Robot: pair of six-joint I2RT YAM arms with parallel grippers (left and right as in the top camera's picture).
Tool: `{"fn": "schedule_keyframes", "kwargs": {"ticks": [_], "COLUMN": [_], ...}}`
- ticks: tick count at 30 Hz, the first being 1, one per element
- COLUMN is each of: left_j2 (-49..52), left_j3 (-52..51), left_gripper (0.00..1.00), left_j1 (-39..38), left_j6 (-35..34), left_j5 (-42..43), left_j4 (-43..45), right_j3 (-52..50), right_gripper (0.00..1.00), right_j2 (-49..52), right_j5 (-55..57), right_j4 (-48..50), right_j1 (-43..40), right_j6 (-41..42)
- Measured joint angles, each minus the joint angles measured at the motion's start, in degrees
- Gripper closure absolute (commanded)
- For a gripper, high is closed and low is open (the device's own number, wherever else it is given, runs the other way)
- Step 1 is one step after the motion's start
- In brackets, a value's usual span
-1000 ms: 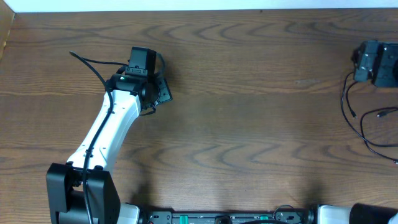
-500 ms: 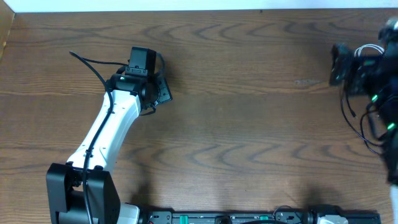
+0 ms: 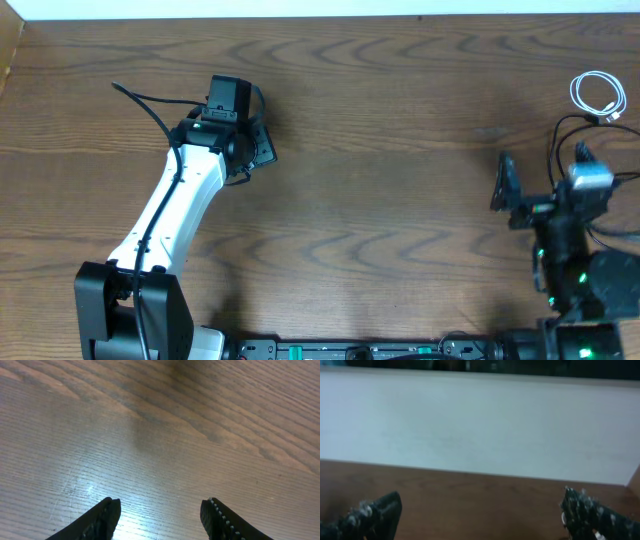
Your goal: Untangle cables
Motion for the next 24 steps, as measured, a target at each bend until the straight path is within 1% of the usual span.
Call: {"fn": "schedule_keyframes", "kwargs": {"ticks": [3,7,15,19,24], "left_j2": [0.00,0.00,0.00,0.00,0.02], "left_j3": [0.00,0.00,0.00,0.00,0.00], "left_gripper": [0.43,0.43,0.42,0.43,0.43], "left_j1": [0.00,0.00,0.00,0.00,0.00], "left_j6": [0.00,0.00,-0.02,0.00,0.00], "left_j5": [0.00,0.00,0.00,0.00,0.00], "left_j4": [0.00,-0.02,-0.02,0.00,-0.02], "right_j3": [-7.39,-14.78,-23.54,-26.62,-27.26], "right_gripper": [0.01,0.01,0.01,0.01,0.01], "right_j2": [-5.64,-11.52,-20.26,-22.95,-23.08], "right_j5": [0.66,0.90,0.85,0.66,0.61], "right_j4": [3.43,6.34,7.06,6.01,-2.54], "right_j1": [0.00,0.00,0.00,0.00,0.15], "right_j6": [0.00,0.02,0.44,0.46,0.52]}}
